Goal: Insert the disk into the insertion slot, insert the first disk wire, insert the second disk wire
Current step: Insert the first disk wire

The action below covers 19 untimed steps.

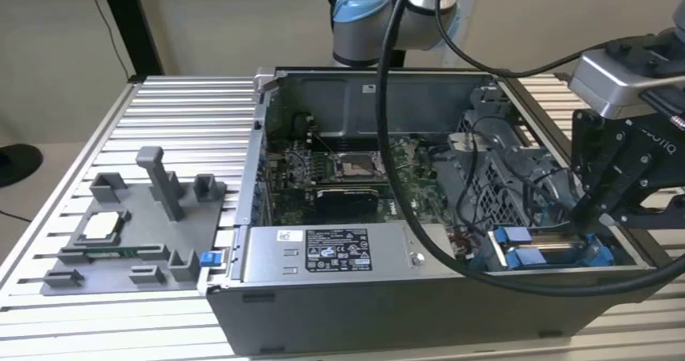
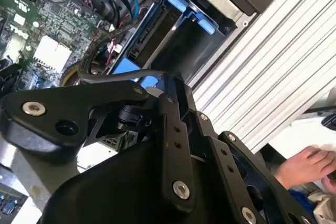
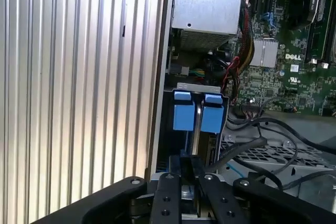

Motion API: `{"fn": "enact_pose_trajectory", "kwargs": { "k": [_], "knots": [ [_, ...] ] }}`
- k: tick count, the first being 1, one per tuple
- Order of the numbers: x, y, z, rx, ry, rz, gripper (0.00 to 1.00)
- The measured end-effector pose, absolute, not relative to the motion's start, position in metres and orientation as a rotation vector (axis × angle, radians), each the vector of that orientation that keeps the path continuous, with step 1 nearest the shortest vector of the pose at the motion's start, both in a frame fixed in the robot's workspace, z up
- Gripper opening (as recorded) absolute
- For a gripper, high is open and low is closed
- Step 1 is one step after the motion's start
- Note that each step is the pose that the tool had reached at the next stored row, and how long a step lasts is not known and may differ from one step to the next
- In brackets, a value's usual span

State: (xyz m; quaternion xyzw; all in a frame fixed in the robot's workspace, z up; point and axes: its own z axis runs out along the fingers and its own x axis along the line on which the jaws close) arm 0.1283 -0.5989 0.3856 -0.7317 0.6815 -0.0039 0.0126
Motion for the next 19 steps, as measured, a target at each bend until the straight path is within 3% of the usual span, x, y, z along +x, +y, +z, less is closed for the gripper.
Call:
{"fn": "enact_pose_trajectory", "kwargs": {
  "k": [19],
  "knots": [
    [0.143,-0.594,0.374,-2.2,2.191,0.003,0.0]
  ]
}}
